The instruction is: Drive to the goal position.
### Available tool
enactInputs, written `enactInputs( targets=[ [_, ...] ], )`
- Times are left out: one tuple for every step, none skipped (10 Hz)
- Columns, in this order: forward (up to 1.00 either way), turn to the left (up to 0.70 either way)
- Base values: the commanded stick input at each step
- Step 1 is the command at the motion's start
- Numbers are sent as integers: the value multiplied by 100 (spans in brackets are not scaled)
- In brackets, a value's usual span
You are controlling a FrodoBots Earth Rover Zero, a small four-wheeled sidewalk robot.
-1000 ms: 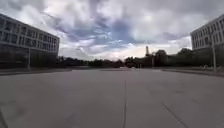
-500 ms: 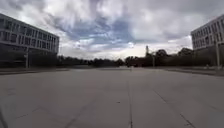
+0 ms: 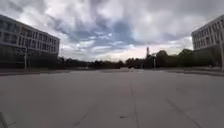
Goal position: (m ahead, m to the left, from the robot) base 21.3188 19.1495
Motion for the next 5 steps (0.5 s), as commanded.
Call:
enactInputs(
  targets=[
    [100, 9],
    [100, 2],
    [100, 0],
    [100, -22],
    [100, -36]
  ],
)
